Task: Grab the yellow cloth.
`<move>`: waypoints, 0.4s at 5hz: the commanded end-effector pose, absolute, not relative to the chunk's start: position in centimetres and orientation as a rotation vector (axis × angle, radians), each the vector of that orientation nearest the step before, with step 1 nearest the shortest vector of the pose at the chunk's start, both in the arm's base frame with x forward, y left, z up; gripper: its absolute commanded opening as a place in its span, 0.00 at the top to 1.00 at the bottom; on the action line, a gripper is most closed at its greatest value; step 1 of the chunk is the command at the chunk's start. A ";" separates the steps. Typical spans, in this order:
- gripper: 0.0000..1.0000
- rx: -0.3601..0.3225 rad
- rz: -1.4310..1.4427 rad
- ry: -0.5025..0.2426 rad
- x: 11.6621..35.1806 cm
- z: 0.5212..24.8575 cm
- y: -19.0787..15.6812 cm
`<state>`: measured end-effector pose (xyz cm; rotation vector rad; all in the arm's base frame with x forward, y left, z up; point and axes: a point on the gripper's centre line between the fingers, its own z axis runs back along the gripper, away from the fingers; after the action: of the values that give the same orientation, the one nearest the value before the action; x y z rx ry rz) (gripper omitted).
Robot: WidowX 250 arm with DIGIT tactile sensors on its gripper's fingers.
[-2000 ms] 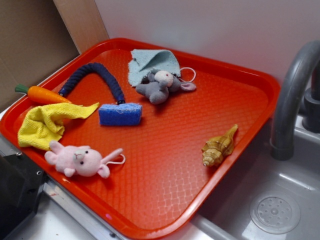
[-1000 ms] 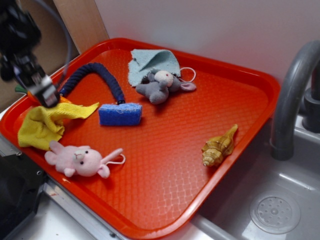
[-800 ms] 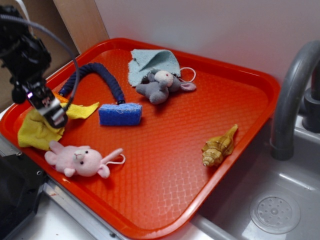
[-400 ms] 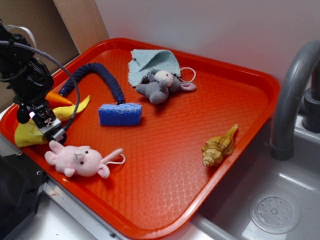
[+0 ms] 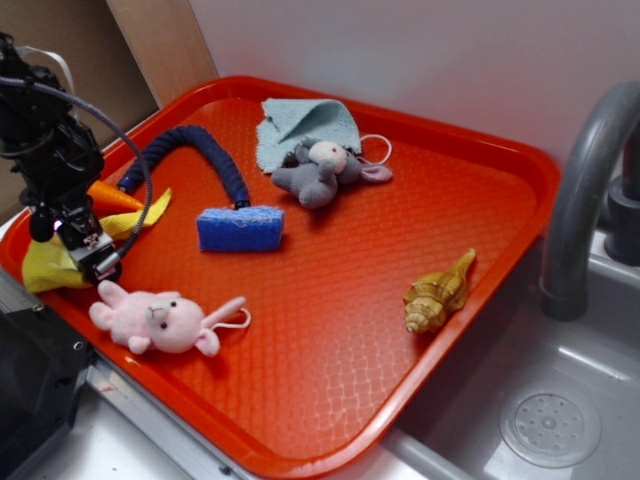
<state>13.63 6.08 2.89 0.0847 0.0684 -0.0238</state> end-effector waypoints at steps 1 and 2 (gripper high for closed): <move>1.00 0.101 -0.045 0.021 14.4 3.5 6.3; 1.00 0.103 -0.046 0.018 14.3 3.6 6.3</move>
<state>13.87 5.97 3.19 0.0905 0.0473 -0.0340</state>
